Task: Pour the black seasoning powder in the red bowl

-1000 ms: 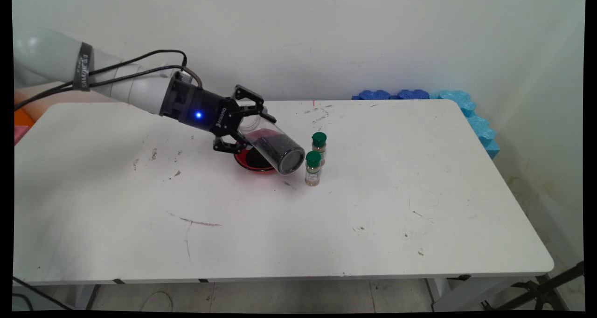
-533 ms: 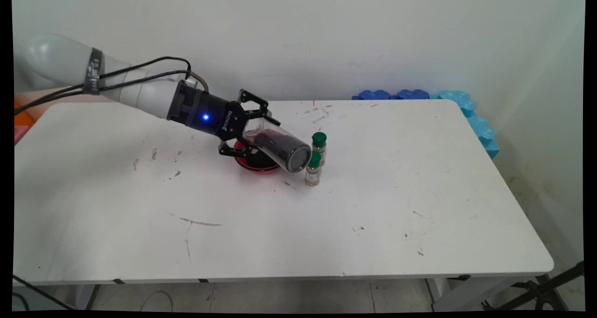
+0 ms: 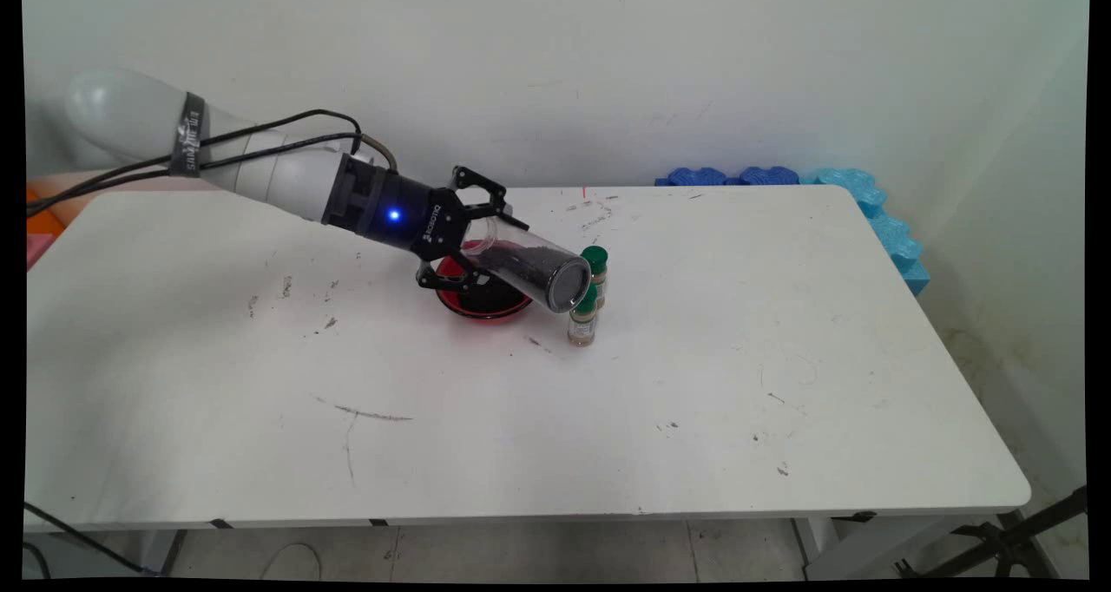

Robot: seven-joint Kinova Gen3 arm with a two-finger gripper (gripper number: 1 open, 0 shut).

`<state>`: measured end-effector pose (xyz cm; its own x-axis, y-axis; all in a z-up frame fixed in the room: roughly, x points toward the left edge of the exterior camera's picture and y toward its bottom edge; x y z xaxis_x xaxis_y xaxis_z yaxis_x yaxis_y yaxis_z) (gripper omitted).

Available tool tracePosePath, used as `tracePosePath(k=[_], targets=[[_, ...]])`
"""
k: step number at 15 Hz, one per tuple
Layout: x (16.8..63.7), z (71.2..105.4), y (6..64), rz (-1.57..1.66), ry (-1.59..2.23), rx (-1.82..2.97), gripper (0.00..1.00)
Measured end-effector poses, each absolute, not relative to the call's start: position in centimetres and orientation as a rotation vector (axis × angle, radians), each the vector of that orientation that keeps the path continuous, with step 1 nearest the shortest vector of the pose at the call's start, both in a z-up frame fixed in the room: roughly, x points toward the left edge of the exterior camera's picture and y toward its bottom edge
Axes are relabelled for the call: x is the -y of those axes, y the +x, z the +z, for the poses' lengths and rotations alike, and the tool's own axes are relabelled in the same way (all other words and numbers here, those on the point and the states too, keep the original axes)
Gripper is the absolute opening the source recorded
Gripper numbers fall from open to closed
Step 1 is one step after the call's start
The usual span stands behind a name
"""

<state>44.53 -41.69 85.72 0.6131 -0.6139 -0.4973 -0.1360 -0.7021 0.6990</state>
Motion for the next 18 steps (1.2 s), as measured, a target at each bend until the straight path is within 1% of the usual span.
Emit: tracePosePath(k=[18], targets=[[43.0, 84.9, 44.6, -1.097, 2.244, 0.367, 0.0]])
